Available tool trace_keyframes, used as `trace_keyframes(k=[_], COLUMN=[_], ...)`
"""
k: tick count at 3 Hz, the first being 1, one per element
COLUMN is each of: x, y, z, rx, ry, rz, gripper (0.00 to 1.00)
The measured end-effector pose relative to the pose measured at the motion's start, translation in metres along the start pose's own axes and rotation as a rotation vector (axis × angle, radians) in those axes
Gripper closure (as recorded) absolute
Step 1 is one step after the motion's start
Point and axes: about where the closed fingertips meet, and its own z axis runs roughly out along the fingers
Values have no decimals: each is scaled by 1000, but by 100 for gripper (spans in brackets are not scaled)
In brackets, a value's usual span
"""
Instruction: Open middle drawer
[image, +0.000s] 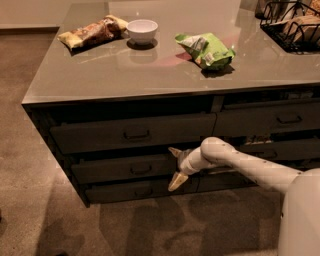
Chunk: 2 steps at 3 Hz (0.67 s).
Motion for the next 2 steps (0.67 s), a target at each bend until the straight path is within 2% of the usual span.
trace_keyframes(k=[1, 2], x=[4, 5], y=[-16, -23], z=[12, 18], rx=[-28, -56], ry=[-51, -58], rz=[16, 24], gripper=[0, 0])
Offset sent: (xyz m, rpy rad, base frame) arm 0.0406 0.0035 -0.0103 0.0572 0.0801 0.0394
